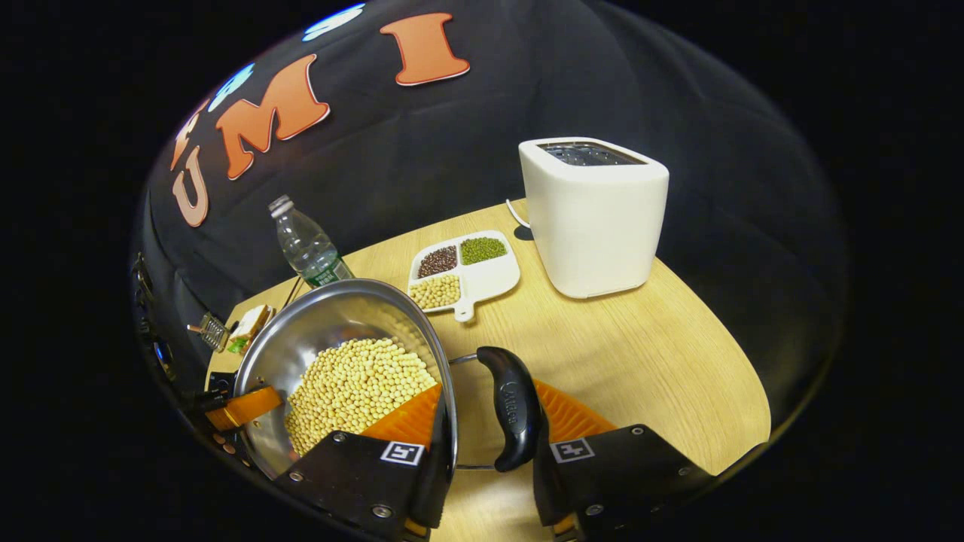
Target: First push the handle of the pot to place it horizontally, then grasp the pot with both hands and set it on the induction cooktop.
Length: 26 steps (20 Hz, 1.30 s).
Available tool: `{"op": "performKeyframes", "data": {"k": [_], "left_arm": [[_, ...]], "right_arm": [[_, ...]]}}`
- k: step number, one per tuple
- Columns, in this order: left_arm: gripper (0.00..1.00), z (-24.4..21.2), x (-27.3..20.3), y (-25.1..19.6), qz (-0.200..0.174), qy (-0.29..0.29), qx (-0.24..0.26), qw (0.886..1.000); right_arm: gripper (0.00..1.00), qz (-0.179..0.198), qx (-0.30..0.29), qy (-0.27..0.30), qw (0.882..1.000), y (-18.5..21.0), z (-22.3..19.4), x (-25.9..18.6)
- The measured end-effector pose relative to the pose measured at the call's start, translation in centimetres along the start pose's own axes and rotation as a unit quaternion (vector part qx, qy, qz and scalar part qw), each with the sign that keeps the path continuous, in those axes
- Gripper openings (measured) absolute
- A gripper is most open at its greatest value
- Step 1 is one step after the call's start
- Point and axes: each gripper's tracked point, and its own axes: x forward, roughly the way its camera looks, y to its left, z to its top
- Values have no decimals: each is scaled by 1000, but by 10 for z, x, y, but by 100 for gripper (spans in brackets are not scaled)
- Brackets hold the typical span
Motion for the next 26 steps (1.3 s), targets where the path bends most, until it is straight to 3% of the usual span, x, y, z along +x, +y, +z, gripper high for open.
{"op": "performKeyframes", "data": {"k": [1, 14, 23, 24, 26], "left_arm": [[67, 4, -7, 4, 1, 1, -2, 1000], [64, 22, -124, 107, 41, -32, -23, 998], [64, 11, -188, 209, 67, -34, -27, 997], [64, 9, -192, 221, 71, -33, -28, 997], [69, 1, -199, 244, 79, -28, -30, 996]], "right_arm": [[46, 2, -1, -1, 1000, 7, 2, -5], [47, 35, -4, -7, 999, 137, -17, -74], [46, 52, -3, 1, 999, 232, -65, -103], [51, 54, -5, 3, 999, 244, -70, -103], [47, 57, -10, 11, 998, 265, -81, -100]]}}
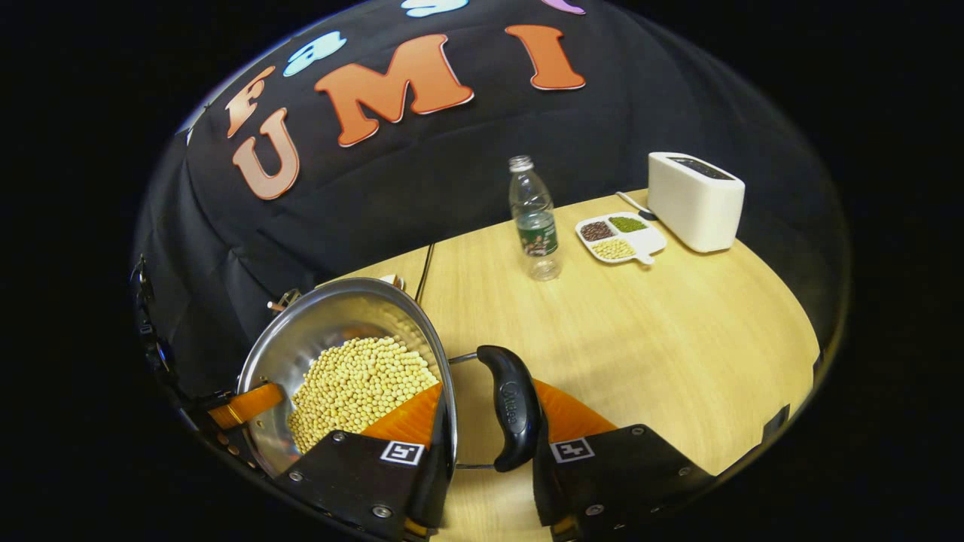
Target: First push the handle of the pot to place it horizontally, then grasp the pot with both hands and set it on the induction cooktop.
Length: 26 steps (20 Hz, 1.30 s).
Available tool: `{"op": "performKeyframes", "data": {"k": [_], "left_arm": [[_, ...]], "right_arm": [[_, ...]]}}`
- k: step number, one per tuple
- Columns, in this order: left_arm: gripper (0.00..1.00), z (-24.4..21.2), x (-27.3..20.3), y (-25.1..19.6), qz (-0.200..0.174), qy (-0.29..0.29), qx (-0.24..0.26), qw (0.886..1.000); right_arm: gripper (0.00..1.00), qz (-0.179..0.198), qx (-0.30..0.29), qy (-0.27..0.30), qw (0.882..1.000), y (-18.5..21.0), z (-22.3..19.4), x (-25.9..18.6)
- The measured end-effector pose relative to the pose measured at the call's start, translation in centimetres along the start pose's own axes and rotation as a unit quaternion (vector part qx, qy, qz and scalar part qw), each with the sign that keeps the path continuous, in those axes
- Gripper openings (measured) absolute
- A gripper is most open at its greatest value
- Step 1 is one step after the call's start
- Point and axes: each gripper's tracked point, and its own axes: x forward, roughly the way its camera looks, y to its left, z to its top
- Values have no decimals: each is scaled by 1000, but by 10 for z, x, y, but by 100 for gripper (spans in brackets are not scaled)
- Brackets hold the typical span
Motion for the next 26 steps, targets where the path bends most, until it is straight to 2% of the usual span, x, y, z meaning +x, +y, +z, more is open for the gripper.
{"op": "performKeyframes", "data": {"k": [1, 2, 3, 5, 6, 8, 11, 12, 13, 17, 21, 22, 24, 26], "left_arm": [[69, -4, 0, 12, 4, 4, -3, 1000], [63, -6, 2, 20, 9, 8, -5, 1000], [69, -9, 3, 31, 14, 11, -7, 1000], [66, -13, 5, 52, 21, 15, -10, 1000], [66, -17, 8, 59, 22, 17, -10, 1000], [66, -22, 13, 67, 22, 22, -12, 999], [66, -24, 30, 65, 21, 32, -14, 999], [68, -22, 40, 60, 19, 35, -18, 999], [69, -22, 46, 58, 17, 36, -20, 999], [66, -11, 42, 74, 23, 40, -21, 999], [64, -12, 42, 68, 31, 38, -18, 999], [68, -14, 41, 70, 38, 41, -14, 998], [68, -7, 34, 71, 50, 32, -12, 998], [89, 13, 14, 83, 79, -3, -6, 997]], "right_arm": [[46, 1, -2, 3, 1000, 9, -6, 3], [47, 1, -4, 8, 1000, 18, -11, 7], [47, 1, -6, 12, 1000, 26, -16, 9], [46, 0, -11, 16, 1000, 39, -24, 18], [42, 0, -13, 17, 1000, 43, -27, 21], [47, -3, -13, 23, 1000, 49, -35, 26], [47, -8, -13, 32, 999, 51, -46, 30], [42, -8, -14, 32, 999, 51, -47, 31], [47, -8, -13, 34, 999, 53, -49, 32], [48, -9, -17, 38, 999, 60, -56, 34], [51, -2, -20, 46, 999, 58, -63, 37], [54, 3, -19, 47, 999, 59, -64, 37], [57, 13, -29, 43, 999, 59, -64, 34], [64, 23, -42, 35, 998, 55, -57, 28]]}}
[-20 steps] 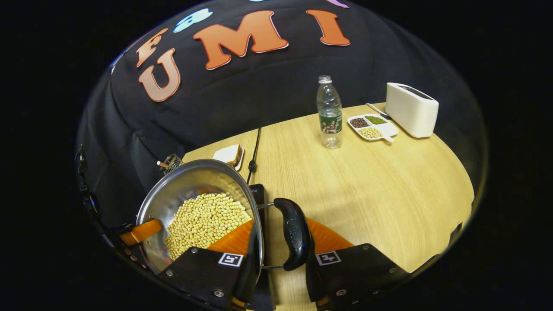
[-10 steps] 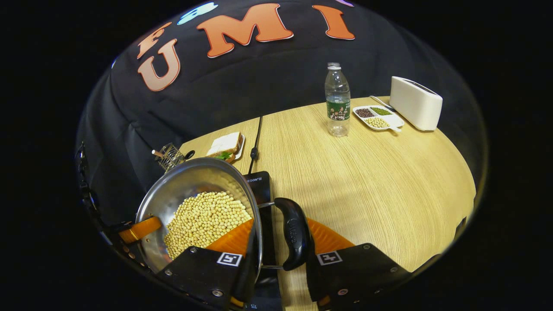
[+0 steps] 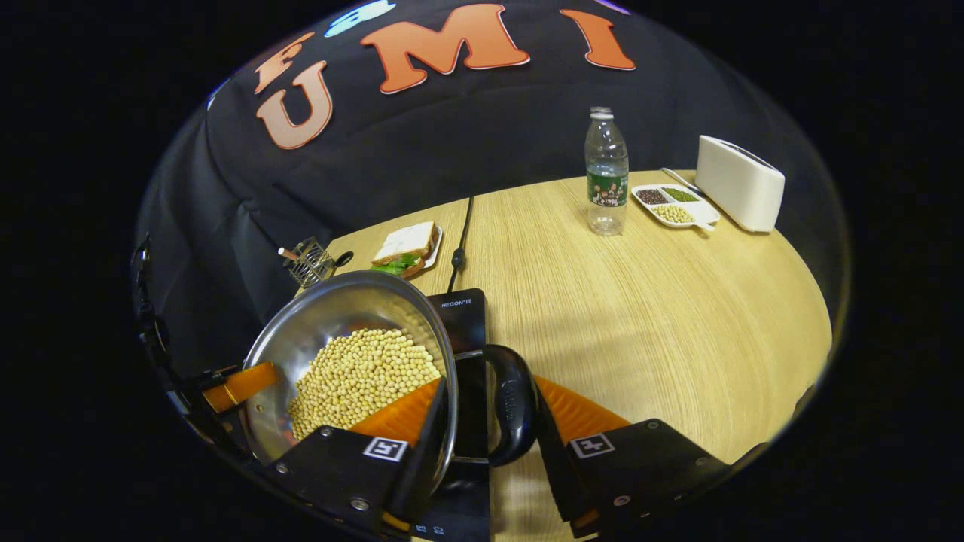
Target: First push the handle of the pot to place it horizontally, then grasp the pot with both hands and set it on the induction cooktop.
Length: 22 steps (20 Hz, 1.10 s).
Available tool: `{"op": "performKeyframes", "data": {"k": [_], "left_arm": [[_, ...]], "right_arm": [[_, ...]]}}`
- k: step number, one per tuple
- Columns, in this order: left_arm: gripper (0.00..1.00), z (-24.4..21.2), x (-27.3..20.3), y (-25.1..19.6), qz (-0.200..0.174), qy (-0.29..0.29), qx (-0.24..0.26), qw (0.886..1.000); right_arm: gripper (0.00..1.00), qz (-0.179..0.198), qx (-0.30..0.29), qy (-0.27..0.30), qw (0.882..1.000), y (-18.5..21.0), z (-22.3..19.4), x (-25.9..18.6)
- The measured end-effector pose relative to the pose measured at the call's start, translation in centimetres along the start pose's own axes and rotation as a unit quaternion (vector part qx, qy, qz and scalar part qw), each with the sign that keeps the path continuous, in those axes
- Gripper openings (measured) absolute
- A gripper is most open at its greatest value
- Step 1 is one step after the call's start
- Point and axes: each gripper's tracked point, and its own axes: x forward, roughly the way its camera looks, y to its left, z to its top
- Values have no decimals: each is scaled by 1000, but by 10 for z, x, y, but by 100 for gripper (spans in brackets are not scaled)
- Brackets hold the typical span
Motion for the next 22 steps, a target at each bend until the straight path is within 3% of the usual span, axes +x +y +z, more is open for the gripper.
{"op": "performKeyframes", "data": {"k": [1, 2, 4, 9, 16, 20, 22], "left_arm": [[100, 5, -6, 5, 7, -11, 2, 1000], [100, 8, -13, 5, 12, -18, 4, 1000], [100, 28, -32, 2, 15, -48, -5, 999], [98, 116, -110, -24, 4, -165, -19, 986], [98, 224, -233, -52, -24, -295, -39, 954], [97, 262, -299, -32, 19, -352, -21, 936], [99, 265, -320, -31, 24, -362, -11, 932]], "right_arm": [[69, 0, -1, -5, 1000, -5, 4, -6], [82, -2, 0, -13, 1000, -11, 10, -11], [95, 2, 1, -36, 999, -17, 27, -25], [95, 10, -22, -128, 991, -31, 93, -88], [95, -1, -59, -275, 960, -63, 185, -218], [95, -38, -74, -342, 936, -98, 219, -290], [95, -46, -71, -362, 928, -114, 229, -317]]}}
